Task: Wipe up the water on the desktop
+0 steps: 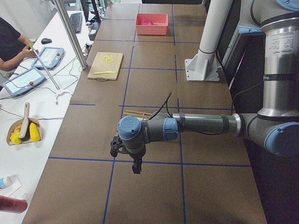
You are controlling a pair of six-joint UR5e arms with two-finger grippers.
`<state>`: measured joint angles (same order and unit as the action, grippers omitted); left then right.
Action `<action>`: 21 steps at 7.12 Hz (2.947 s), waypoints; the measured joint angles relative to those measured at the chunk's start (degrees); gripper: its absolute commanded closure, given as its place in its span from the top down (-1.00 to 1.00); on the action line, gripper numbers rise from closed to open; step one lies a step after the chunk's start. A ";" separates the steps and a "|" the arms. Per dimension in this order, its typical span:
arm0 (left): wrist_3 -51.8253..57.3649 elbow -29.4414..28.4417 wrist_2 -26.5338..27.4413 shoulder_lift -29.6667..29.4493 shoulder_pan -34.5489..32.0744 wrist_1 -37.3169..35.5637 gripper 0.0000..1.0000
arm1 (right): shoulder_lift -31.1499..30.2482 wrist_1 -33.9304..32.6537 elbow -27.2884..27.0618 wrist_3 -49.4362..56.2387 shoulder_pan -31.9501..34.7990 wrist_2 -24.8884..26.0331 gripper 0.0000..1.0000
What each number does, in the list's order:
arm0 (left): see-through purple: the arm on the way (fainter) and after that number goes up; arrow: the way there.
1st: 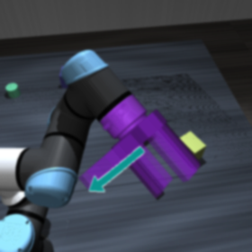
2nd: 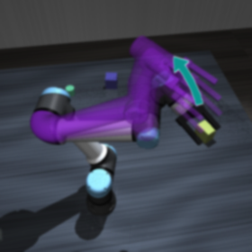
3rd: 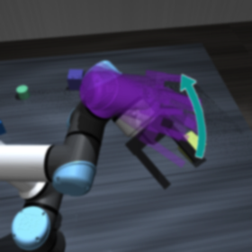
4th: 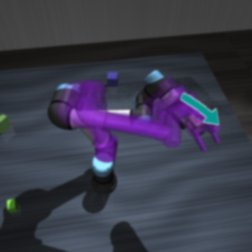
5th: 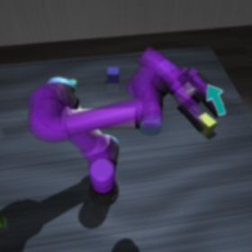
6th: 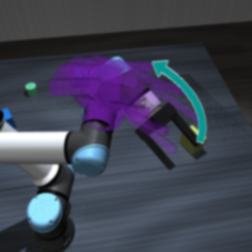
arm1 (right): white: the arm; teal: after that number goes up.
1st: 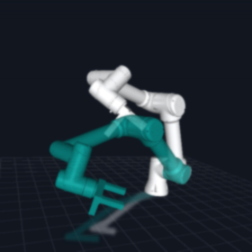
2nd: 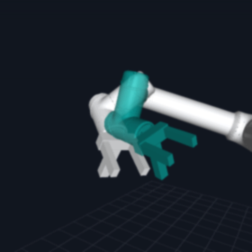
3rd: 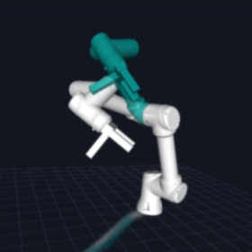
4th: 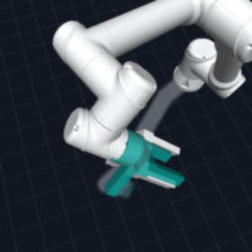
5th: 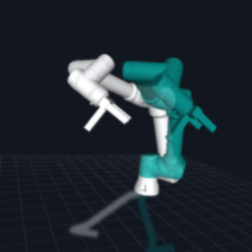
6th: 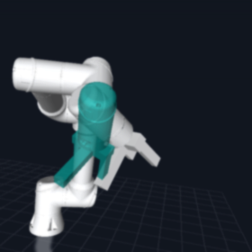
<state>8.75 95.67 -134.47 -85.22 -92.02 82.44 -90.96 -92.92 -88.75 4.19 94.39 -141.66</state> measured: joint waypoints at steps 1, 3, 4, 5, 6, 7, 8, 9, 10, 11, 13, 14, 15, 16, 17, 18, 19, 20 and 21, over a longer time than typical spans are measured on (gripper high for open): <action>-0.03 0.05 -0.02 0.00 0.00 0.01 1.00 | 0.32 5.22 3.27 -1.60 0.00 0.40 1.00; -0.03 0.10 -0.02 -0.03 0.00 0.01 1.00 | 1.19 9.22 5.00 -7.16 0.01 1.50 1.00; 0.01 0.00 -0.01 -0.05 0.00 -0.01 1.00 | 1.51 9.64 4.92 -8.18 0.01 1.71 1.00; 0.05 -0.27 0.00 -0.03 0.00 -0.07 1.00 | 1.94 9.68 4.51 -8.60 0.00 1.81 1.00; 0.14 -0.72 0.00 0.01 0.00 -0.13 1.00 | 2.20 9.52 4.08 -8.81 -0.01 1.83 1.00; 0.21 -1.08 0.00 0.04 0.00 -0.16 1.00 | 2.31 9.31 3.89 -8.91 -0.04 1.82 1.00; 0.22 -1.24 -0.02 0.05 0.00 -0.15 1.00 | 2.34 9.21 3.87 -8.98 -0.07 1.77 1.00; 0.22 -1.32 -0.06 0.05 0.00 -0.11 1.00 | 2.36 9.18 3.85 -9.01 -0.07 1.71 1.00; 0.22 -1.39 -0.08 0.05 0.00 -0.09 1.00 | 2.36 9.17 3.85 -9.02 -0.08 1.63 1.00; 0.20 -1.42 -0.07 0.05 0.01 -0.09 1.00 | 2.35 9.16 3.85 -9.02 -0.08 1.59 1.00; 0.14 -1.44 -0.07 0.04 0.02 -0.08 1.00 | 2.29 9.16 3.85 -9.02 -0.08 1.58 1.00; 0.13 -1.43 -0.08 0.00 0.01 -0.08 1.00 | 2.29 9.16 3.85 -9.01 -0.08 1.70 1.00; 0.13 -1.42 -0.09 -0.02 0.00 -0.08 1.00 | 2.28 9.16 3.85 -8.97 -0.08 1.93 1.00; 0.13 -1.39 -0.09 -0.03 0.01 -0.08 1.00 | 2.29 9.18 3.85 -8.95 -0.16 2.53 1.00; 0.15 -1.38 -0.09 -0.03 0.03 -0.08 1.00 | 2.33 9.22 3.83 -8.90 -0.40 3.60 1.00; 0.19 -1.37 -0.09 -0.03 0.04 -0.08 1.00 | 2.34 9.24 3.79 -8.76 -0.88 4.79 1.00; 0.21 -1.38 -0.09 -0.04 0.04 -0.08 1.00 | 2.31 9.24 3.78 -8.56 -1.25 5.62 1.00; 0.21 -1.40 -0.09 -0.04 0.03 -0.08 1.00 | 2.29 9.23 3.76 -8.40 -1.45 5.96 1.00; 0.22 -1.39 -0.09 -0.04 0.01 -0.08 1.00 | 2.28 9.17 3.76 -8.30 -1.53 6.03 1.00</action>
<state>8.96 94.28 -134.56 -85.25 -92.01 82.35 -88.68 -83.75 -84.99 -4.11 92.86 -135.63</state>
